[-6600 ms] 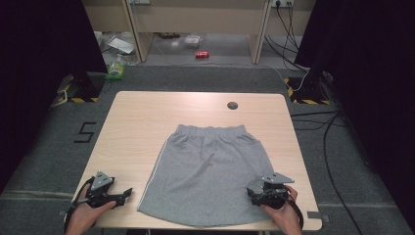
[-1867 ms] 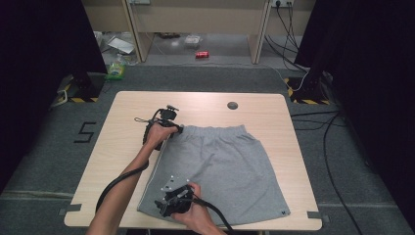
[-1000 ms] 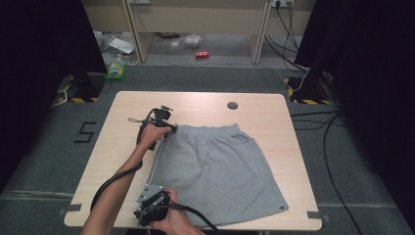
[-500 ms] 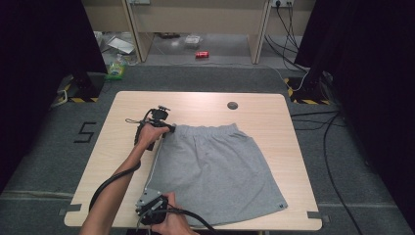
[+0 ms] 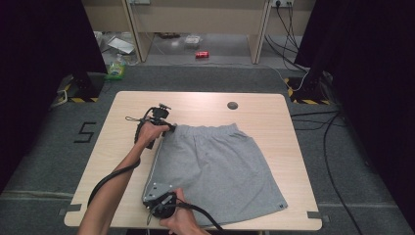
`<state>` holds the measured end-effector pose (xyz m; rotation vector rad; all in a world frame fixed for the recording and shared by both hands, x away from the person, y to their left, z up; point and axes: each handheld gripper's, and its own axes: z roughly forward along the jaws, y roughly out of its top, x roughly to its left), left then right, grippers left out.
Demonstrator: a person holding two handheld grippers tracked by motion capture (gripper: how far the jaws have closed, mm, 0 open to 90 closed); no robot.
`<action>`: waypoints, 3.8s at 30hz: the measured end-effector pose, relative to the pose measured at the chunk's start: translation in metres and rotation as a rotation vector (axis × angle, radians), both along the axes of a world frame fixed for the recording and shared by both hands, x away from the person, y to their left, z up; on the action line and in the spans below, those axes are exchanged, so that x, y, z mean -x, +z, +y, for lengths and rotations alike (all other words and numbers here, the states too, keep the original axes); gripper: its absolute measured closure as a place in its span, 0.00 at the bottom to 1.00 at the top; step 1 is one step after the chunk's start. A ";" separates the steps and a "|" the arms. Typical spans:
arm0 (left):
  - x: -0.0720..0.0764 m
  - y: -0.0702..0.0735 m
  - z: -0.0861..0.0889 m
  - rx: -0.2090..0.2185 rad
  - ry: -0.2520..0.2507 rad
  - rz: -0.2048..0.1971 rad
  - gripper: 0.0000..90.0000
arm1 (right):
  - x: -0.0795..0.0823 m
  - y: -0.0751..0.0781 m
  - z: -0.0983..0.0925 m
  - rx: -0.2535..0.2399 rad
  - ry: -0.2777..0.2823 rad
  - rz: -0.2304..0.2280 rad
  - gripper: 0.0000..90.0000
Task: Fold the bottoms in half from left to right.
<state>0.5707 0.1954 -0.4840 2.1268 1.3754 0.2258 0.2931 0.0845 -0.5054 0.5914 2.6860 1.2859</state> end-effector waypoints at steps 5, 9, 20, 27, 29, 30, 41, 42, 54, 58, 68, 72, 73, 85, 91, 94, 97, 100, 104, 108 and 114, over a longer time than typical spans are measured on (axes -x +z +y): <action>-0.002 0.028 -0.004 0.005 -0.008 -0.019 0.92 | -0.008 0.017 -0.020 -0.070 -0.045 -0.008 0.91; -0.001 0.053 -0.014 -0.001 -0.024 -0.049 0.92 | -0.013 0.033 -0.040 -0.138 -0.080 -0.010 0.91; 0.007 0.109 -0.080 -0.015 -0.102 -0.112 0.92 | -0.008 0.063 -0.114 -0.235 -0.210 -0.076 0.91; 0.010 0.119 -0.128 -0.045 -0.133 -0.108 0.92 | 0.005 0.065 -0.180 -0.289 -0.340 -0.078 0.92; 0.010 0.118 -0.138 -0.044 -0.133 -0.104 0.92 | 0.008 0.063 -0.193 -0.300 -0.367 -0.071 0.92; 0.010 0.118 -0.143 -0.045 -0.138 -0.100 0.92 | 0.009 0.063 -0.198 -0.303 -0.375 -0.075 0.92; 0.006 0.102 -0.186 -0.021 -0.140 -0.071 0.92 | 0.034 0.059 -0.259 -0.336 -0.507 -0.082 0.92; 0.006 0.100 -0.190 -0.012 -0.143 -0.067 0.92 | 0.036 0.058 -0.263 -0.335 -0.515 -0.083 0.92; 0.005 0.085 -0.218 0.130 -0.120 -0.059 0.65 | 0.050 0.044 -0.299 -0.319 -0.611 -0.075 0.92; 0.006 0.090 -0.207 0.145 -0.119 -0.065 0.58 | 0.050 0.042 -0.306 -0.313 -0.636 -0.075 0.92; 0.003 0.076 -0.150 0.097 -0.080 -0.041 0.52 | 0.057 0.043 -0.340 -0.287 -0.749 -0.103 0.92; 0.002 0.067 -0.134 0.093 -0.065 -0.024 0.51 | 0.062 0.037 -0.360 -0.250 -0.820 -0.116 0.92; 0.002 0.065 -0.132 0.089 -0.064 -0.019 0.51 | 0.063 0.035 -0.364 -0.237 -0.837 -0.112 0.92; 0.009 0.037 -0.116 0.079 -0.077 0.035 0.48 | 0.052 0.026 -0.380 -0.209 -0.930 -0.073 0.67; 0.016 0.025 -0.117 0.079 -0.087 0.049 0.46 | 0.026 0.032 -0.362 -0.096 -0.864 -0.113 0.64; 0.019 0.019 -0.118 0.080 -0.092 0.052 0.46 | 0.016 0.027 -0.359 0.000 -0.845 -0.115 0.68; 0.022 0.011 -0.123 0.077 -0.100 0.056 0.45 | 0.018 0.020 -0.362 0.063 -0.838 -0.096 0.70; 0.025 0.004 -0.129 0.035 -0.099 0.042 0.44 | 0.025 0.012 -0.370 0.117 -0.855 -0.082 0.74; 0.026 0.001 -0.136 0.028 -0.104 0.026 0.45 | 0.029 0.004 -0.378 0.176 -0.875 -0.077 0.76; 0.026 0.000 -0.136 0.019 -0.104 0.018 0.45 | 0.030 0.009 -0.377 0.129 -0.907 -0.088 0.68; 0.029 0.003 -0.131 0.015 -0.104 -0.004 0.44 | 0.032 0.026 -0.350 0.046 -0.819 -0.153 0.59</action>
